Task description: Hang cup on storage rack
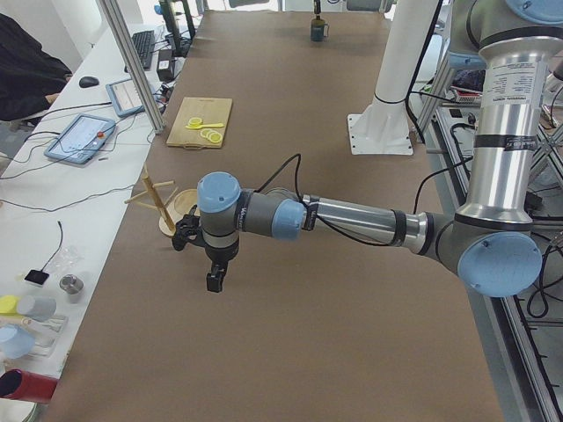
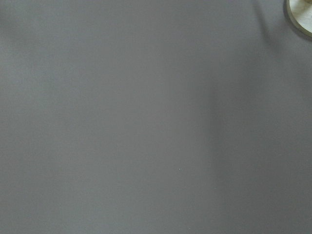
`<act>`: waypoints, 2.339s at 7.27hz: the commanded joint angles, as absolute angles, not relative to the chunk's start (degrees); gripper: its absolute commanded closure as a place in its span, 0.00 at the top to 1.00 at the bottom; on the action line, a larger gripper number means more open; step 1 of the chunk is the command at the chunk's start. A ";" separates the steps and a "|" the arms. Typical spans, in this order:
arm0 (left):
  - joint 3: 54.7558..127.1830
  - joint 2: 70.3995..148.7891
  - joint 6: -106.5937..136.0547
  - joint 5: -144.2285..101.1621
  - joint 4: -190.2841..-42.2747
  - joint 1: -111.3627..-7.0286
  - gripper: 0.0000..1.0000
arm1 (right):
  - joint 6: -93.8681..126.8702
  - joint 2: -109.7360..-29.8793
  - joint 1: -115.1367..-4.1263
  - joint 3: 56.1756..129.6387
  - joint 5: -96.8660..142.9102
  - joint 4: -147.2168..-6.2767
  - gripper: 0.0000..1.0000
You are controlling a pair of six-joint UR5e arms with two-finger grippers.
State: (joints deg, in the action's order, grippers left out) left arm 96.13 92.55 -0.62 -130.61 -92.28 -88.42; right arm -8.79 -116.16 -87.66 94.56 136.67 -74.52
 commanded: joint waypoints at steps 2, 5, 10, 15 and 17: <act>95.98 92.55 -0.62 -130.61 -92.29 -88.42 0.99 | -8.88 -115.84 -85.96 94.04 137.28 -74.53 1.00; 95.71 92.64 -0.62 -130.69 -92.37 -88.42 0.99 | -8.88 -114.70 -85.17 92.46 137.64 -74.44 1.00; 95.63 92.64 -0.62 -130.61 -92.37 -88.33 0.99 | -9.49 -114.26 -84.82 91.67 137.81 -74.36 0.00; 95.71 92.90 -0.62 -130.61 -92.29 -88.42 0.99 | -9.93 -112.59 -84.99 93.32 138.51 -74.18 0.00; 96.24 92.90 -0.62 -130.69 -92.11 -88.42 0.99 | -9.84 -111.28 -88.13 94.66 140.53 -75.05 0.00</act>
State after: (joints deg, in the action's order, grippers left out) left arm 95.91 92.88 -0.62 -130.66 -92.25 -88.40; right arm -9.83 -112.24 -86.23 93.91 139.46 -74.48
